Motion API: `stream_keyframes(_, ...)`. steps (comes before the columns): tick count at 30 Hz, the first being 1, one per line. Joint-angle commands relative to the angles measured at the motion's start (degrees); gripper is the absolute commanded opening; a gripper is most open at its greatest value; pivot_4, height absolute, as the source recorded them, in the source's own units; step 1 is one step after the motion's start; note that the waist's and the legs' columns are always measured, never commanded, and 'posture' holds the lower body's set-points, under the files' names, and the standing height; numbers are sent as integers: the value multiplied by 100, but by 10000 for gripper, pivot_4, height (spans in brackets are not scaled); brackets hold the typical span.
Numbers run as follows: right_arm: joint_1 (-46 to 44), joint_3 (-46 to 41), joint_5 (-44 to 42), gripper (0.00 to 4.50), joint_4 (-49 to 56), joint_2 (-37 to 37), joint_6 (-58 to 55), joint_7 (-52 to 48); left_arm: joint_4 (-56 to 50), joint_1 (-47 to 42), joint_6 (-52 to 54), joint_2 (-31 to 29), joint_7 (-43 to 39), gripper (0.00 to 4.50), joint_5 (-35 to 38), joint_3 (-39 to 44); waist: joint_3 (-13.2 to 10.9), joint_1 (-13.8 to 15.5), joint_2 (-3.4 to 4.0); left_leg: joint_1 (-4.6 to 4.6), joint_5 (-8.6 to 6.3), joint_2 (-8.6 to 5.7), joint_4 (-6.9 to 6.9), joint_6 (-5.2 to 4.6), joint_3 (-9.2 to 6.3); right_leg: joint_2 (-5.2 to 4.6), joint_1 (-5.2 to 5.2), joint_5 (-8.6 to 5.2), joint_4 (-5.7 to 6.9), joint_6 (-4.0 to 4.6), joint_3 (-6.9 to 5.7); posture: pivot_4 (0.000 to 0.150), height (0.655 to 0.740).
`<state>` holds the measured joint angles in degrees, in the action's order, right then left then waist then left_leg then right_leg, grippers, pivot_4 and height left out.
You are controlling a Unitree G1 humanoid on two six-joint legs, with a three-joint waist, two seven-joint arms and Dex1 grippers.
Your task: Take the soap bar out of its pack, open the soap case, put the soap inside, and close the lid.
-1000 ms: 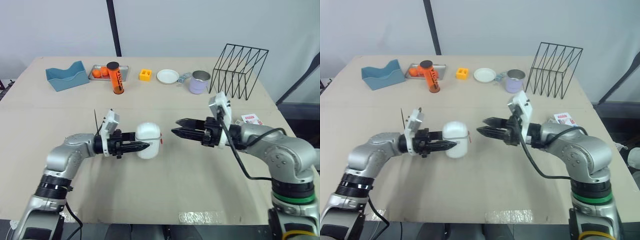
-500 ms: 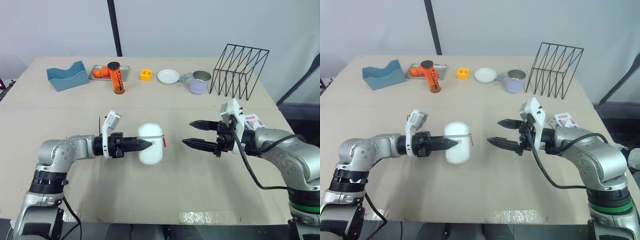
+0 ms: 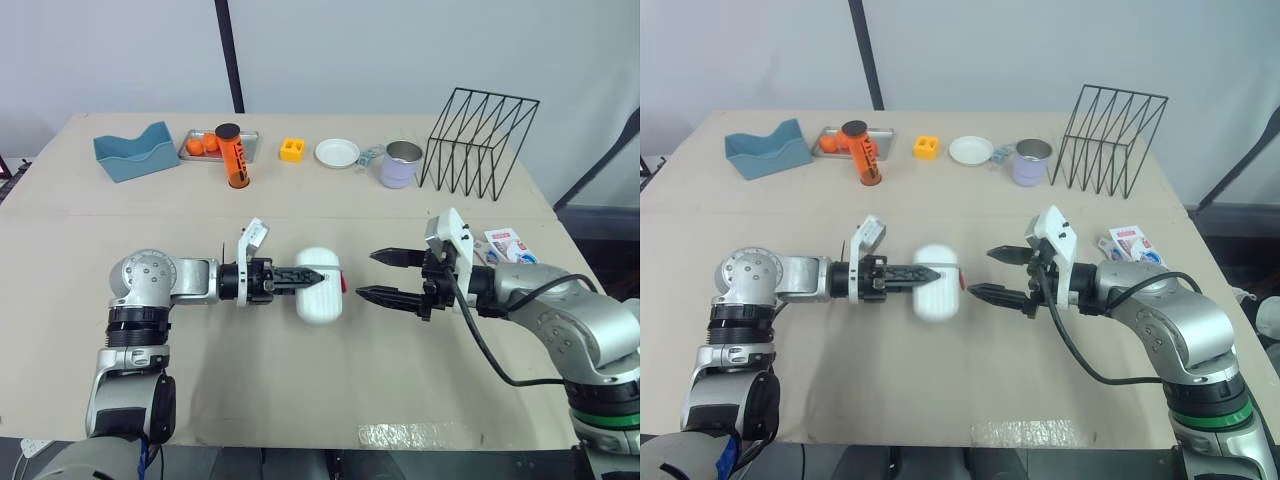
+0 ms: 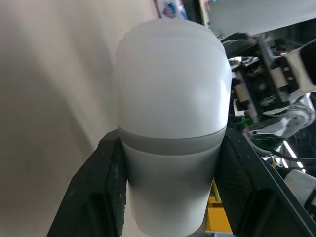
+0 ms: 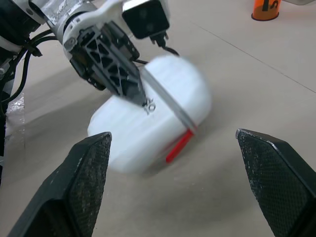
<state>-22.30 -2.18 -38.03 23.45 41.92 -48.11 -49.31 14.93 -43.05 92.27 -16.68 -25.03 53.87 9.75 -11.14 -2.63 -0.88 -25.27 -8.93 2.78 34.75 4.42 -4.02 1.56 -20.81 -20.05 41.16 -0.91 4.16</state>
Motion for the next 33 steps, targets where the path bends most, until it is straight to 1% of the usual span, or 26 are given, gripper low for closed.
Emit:
stream_keyframes(1, -75, 15, 7, 45000, 121, -60, 146, 39, 34, -141, 23, -105, 198, 40687, -25, -59, 0, -1, 0, 0, 0, 0, 0, 0, 0, 0, 0, 0, 0, 0, 1, 1500, 7371)
stream_keyframes(2, -81, 21, 14, 45000, 118, -67, 149, 40, -13, -144, 23, -133, 202, 43689, -28, -84, 0, -1, 0, 0, 0, 0, 0, 0, 0, 0, 0, 0, 0, 0, 0, 1500, 7371)
stream_keyframes(8, -109, 53, 32, 45000, 91, -81, 181, 46, -123, -225, 23, -518, 87, 43689, 167, -75, 0, -4, 0, 2, 1, 0, -1, 2, 0, 0, 2, 0, 0, 0, 0, 1500, 7371)
stream_keyframes(10, -117, 58, 32, 45000, 75, -87, 194, 45, -338, -262, 23, -946, -167, 43689, 355, -153, 0, -7, 0, 3, 1, 0, -2, 2, 0, 1, 1, 0, 0, 0, 0, 1500, 7371)
stream_keyframes(13, -128, 71, 44, 45000, 40, -86, 228, 20, -848, -143, 22, -1571, -680, 43689, 332, -349, -1, -6, -2, 4, 1, 0, -5, 3, 0, -1, 1, 0, 0, 0, 0, 1500, 7371)
stream_keyframes(14, -134, 81, 67, 45000, 13, -79, 254, 9, -1195, 31, -332, -1964, -1125, 43689, 192, -611, -1, -4, -2, 3, 4, 0, -8, 6, 0, -2, 0, 0, 0, 0, 0, 1500, 7371)
stream_keyframes(15, -134, 84, 95, 45000, -13, -66, 285, -2, -1426, 180, -653, -2237, -1448, 43689, 81, -762, -3, -1, -6, 4, 4, -1, -9, 6, 0, -3, 0, 0, 0, -1, -1, 1500, 7371)
stream_keyframes(16, -130, 88, 142, 45000, -46, -48, 329, -7, -1678, 378, -1196, -2504, -1895, 43689, -94, -880, -3, 0, -6, 4, 8, -2, -14, 14, -1, -7, -1, -1, -1, -1, -1, 1500, 7371)
stream_keyframes(17, -115, 107, 228, 45000, -83, -8, 390, -13, -2027, 776, -2328, -2827, -2540, 43689, -621, -1071, -4, -10, -6, 5, 7, -3, -15, 13, -1, -9, -1, -1, -1, -2, -1, 1500, 7371)
stream_keyframes(18, -100, 127, 305, 45000, -113, 25, 444, -16, -2225, 1086, -3248, -3021, -2998, 43689, -1023, -1168, -4, -6, -6, 10, 20, -2, -25, 35, 2, -9, 0, 0, -4, 0, 2, 1500, 7371)
stream_keyframes(19, -78, 144, 378, 45000, -147, 54, 492, -11, -2339, 1363, -4070, -3165, -3309, 43689, -1409, -1240, -4, -15, -6, 11, 20, -3, -26, 34, 2, -10, -1, 0, -2, -1, 1, 1500, 7371)
stream_keyframes(20, -42, 167, 456, 45000, -178, 88, 543, -6, -2362, 1537, -4406, -3219, -3384, 43689, -1556, -1209, -4, -15, -6, 13, 21, 0, -33, 36, 5, -9, -3, 1, -6, 2, 5, 1500, 7371)
stream_keyframes(23, 162, 183, 672, 45000, -206, 190, 685, 16, -2353, 1983, -4886, -3223, -3404, 43689, -1689, -927, -4, 17, -6, 16, 25, 1, -37, 44, 8, -9, -3, 2, -7, 3, 5, 1500, 7371)
stream_keyframes(24, 255, 168, 737, 45000, -216, 216, 734, 25, -2393, 2206, -5318, -3261, -3503, 43689, -1891, -900, -4, 28, -7, 14, 16, 2, -35, 28, 8, -9, -3, 3, -9, 5, 5, 1500, 7371)
stream_keyframes(27, 520, 45, 822, 45000, -269, 245, 799, 73, -2579, 2859, -6221, -3279, -3638, 43689, -2203, -622, -4, 43, -10, 8, 14, 1, -32, 24, 5, -10, -3, 1, -11, 2, 3, 1500, 7371)
stream_keyframes(30, 802, -18, 918, 45000, -248, 359, 903, 14, -2776, 3323, -6483, -3138, -3438, 43689, -2208, -204, -4, 39, -9, 8, 7, 2, -34, 13, 11, -10, -5, 0, -15, 1, 8, 1500, 7371)
stream_keyframes(33, 964, -53, 1012, 45000, -278, 413, 997, 6, -2819, 3741, -7012, -3084, -3342, 43689, -2498, -77, -5, 19, -9, 6, 6, 8, -34, 11, 13, -6, -10, 1, -14, 3, 11, 1500, 7371)
